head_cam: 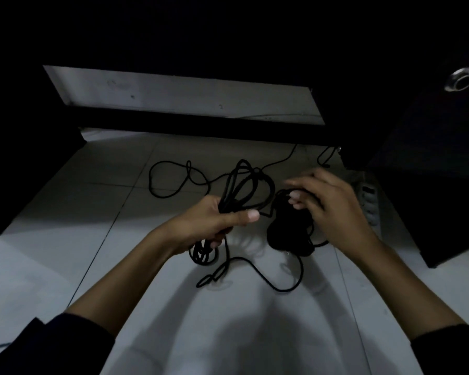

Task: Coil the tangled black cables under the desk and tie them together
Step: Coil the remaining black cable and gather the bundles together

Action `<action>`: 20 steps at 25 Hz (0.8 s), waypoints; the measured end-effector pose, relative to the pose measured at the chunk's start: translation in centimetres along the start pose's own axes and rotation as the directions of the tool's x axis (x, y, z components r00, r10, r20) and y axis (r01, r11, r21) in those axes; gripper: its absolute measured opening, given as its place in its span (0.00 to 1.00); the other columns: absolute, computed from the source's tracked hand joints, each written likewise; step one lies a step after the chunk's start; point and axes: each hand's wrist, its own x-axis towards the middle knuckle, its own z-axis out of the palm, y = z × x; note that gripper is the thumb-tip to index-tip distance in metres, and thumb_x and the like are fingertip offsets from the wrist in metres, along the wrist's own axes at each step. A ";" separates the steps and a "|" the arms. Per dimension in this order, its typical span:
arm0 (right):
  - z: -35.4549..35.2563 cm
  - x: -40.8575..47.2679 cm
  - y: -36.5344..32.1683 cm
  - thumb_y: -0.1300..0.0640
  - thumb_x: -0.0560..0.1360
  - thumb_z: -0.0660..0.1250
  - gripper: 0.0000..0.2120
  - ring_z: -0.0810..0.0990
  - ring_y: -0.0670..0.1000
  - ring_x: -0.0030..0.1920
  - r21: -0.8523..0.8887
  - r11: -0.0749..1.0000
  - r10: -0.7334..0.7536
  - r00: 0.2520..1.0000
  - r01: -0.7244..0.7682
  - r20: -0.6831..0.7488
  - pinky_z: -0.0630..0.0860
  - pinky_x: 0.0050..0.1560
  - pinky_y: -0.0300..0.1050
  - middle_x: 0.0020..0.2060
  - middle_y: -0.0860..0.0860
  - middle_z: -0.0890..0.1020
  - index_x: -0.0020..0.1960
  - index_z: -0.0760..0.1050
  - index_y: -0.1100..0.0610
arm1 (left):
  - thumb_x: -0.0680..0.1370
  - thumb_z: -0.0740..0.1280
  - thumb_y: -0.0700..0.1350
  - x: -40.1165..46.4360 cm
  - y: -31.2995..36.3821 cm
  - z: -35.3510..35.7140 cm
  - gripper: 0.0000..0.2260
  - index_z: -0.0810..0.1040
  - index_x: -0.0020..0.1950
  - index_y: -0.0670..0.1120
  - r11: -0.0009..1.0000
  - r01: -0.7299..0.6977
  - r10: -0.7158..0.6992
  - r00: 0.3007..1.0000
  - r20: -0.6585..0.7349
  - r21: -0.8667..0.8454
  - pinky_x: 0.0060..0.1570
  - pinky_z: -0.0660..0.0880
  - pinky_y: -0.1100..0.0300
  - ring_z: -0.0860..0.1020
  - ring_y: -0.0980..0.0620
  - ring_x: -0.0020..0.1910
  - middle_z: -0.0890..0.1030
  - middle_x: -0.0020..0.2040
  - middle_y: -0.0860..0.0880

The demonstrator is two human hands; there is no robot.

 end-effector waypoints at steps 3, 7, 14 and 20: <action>-0.5 -0.2 0.6 0.75 0.76 0.61 0.16 0.82 0.47 0.38 -0.011 0.998 0.059 0.993 -0.061 -0.106 0.79 0.39 0.33 0.47 0.54 0.79 0.57 0.80 0.61 | 0.74 0.68 0.54 0.0 -0.4 -0.3 0.15 0.78 0.45 0.42 0.994 -0.042 0.037 0.998 -0.045 -0.103 0.24 0.64 0.62 0.60 0.55 0.22 0.61 0.25 0.50; 0.4 -1.0 1.0 0.63 0.79 0.63 0.06 0.79 0.46 0.32 -0.260 0.955 0.158 0.986 -0.139 0.053 0.74 0.35 0.36 0.38 0.50 0.82 0.51 0.79 0.57 | 0.79 0.62 0.52 0.4 -0.2 -0.1 0.12 0.76 0.47 0.43 0.942 -0.147 0.112 0.985 -0.129 -0.301 0.24 0.65 0.63 0.59 0.58 0.20 0.61 0.25 0.53; 2.0 -0.5 -3.4 0.55 0.82 0.57 0.08 0.77 0.44 0.35 0.192 0.938 0.240 0.940 -0.290 0.244 0.73 0.40 0.36 0.39 0.47 0.86 0.46 0.73 0.53 | 0.80 0.56 0.57 1.0 -0.2 1.6 0.16 0.69 0.44 0.45 0.925 -0.168 0.114 0.979 -0.171 -0.340 0.26 0.69 0.63 0.61 0.57 0.21 0.63 0.27 0.53; 3.7 0.9 -5.7 0.55 0.82 0.57 0.11 0.77 0.50 0.37 0.667 0.599 0.425 0.882 -0.443 0.204 0.77 0.38 0.41 0.30 0.48 0.78 0.46 0.75 0.56 | 0.82 0.55 0.55 1.3 0.1 3.2 0.17 0.79 0.50 0.47 0.942 -0.228 0.176 0.961 -0.215 -0.246 0.28 0.71 0.59 0.66 0.56 0.23 0.73 0.37 0.49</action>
